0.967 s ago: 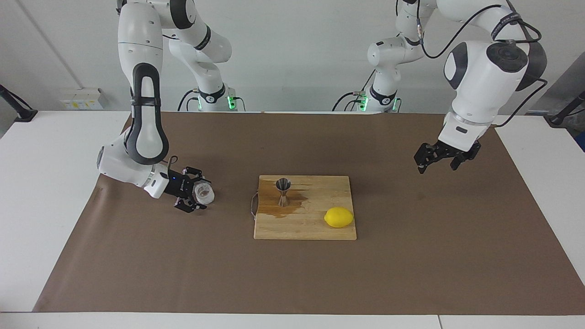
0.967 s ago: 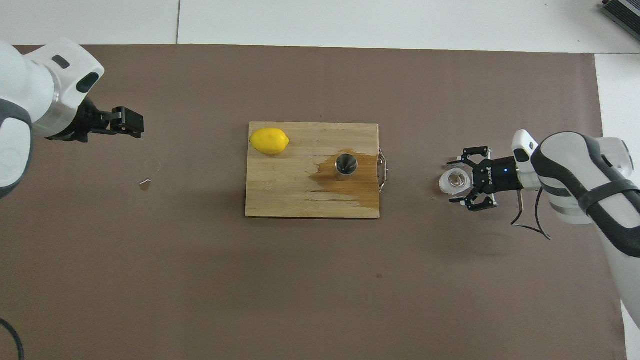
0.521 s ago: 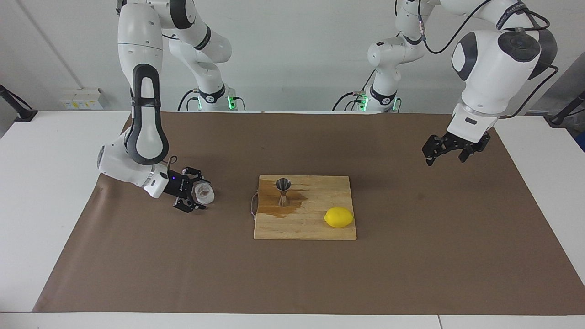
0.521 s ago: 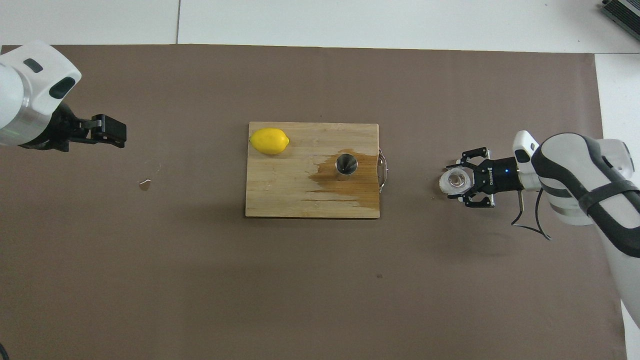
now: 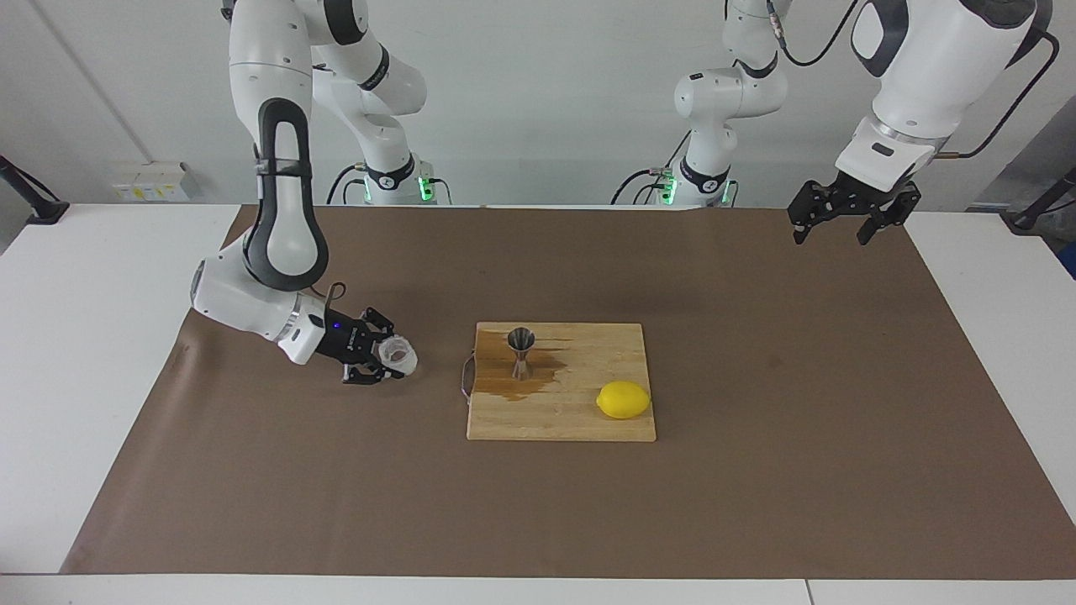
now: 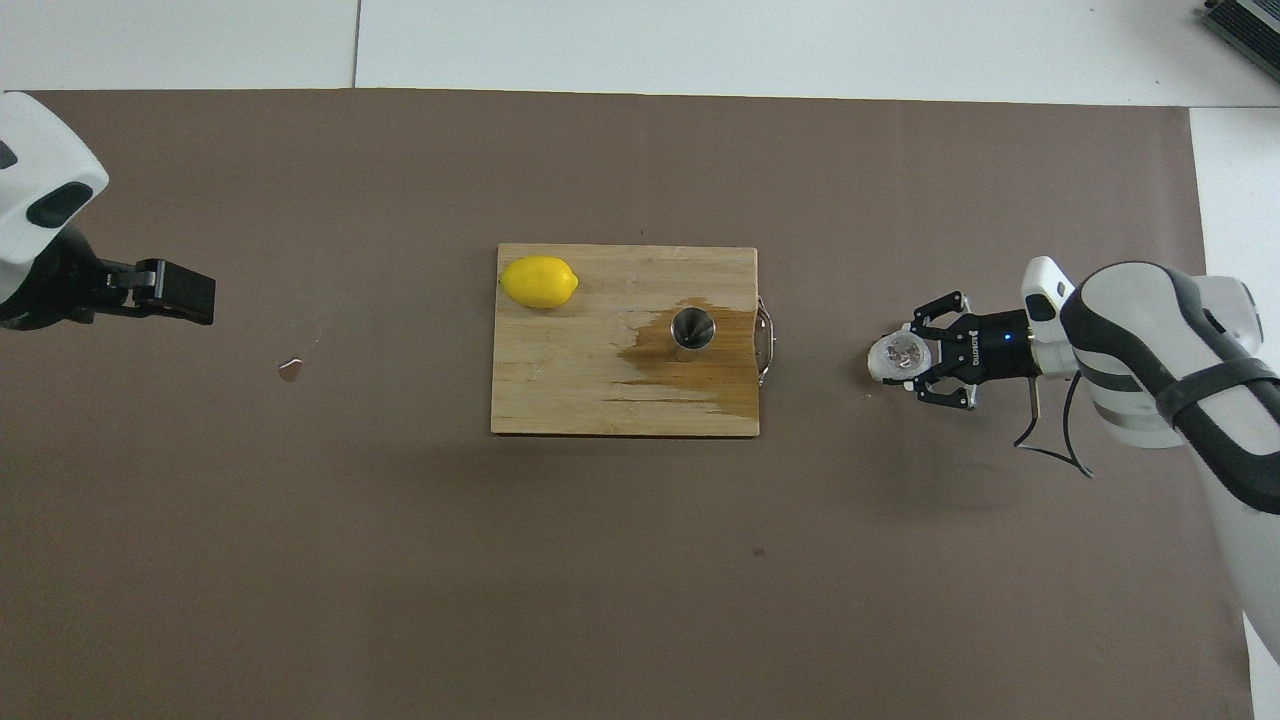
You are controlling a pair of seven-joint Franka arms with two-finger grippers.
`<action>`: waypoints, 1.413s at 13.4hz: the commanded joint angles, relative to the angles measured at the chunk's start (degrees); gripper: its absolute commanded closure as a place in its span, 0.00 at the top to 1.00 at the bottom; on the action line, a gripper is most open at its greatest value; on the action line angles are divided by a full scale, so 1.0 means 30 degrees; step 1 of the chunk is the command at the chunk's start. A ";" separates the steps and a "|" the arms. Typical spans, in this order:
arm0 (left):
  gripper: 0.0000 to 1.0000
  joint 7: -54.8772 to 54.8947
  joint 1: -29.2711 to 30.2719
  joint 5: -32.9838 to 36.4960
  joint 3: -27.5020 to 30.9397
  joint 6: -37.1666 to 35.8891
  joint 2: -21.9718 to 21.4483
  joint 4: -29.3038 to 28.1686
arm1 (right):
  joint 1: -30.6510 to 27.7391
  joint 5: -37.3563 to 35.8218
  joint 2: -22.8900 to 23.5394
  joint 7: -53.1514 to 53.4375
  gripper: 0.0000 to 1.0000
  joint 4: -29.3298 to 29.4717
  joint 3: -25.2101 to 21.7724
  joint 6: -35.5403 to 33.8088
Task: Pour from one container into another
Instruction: 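Lift the white cup with the right gripper over the metal cup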
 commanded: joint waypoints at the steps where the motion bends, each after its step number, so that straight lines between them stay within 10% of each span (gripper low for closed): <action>1: 1.00 0.0242 -0.0073 -0.1059 0.0395 -0.0260 -0.0659 -0.0761 | 0.1391 -0.1365 -0.1119 0.4105 0.35 0.0754 0.0094 0.0133; 10: 1.00 0.0446 -0.0218 -0.0953 0.1098 -0.1049 -0.0747 -0.0263 | 0.5232 -0.8573 -0.1092 1.4308 0.39 0.3278 0.0094 0.0629; 19: 1.00 0.0300 -0.0278 -0.0950 0.1040 -0.1667 -0.1128 -0.0555 | 0.7374 -1.2058 -0.1092 1.6805 0.39 0.3133 0.0094 0.2739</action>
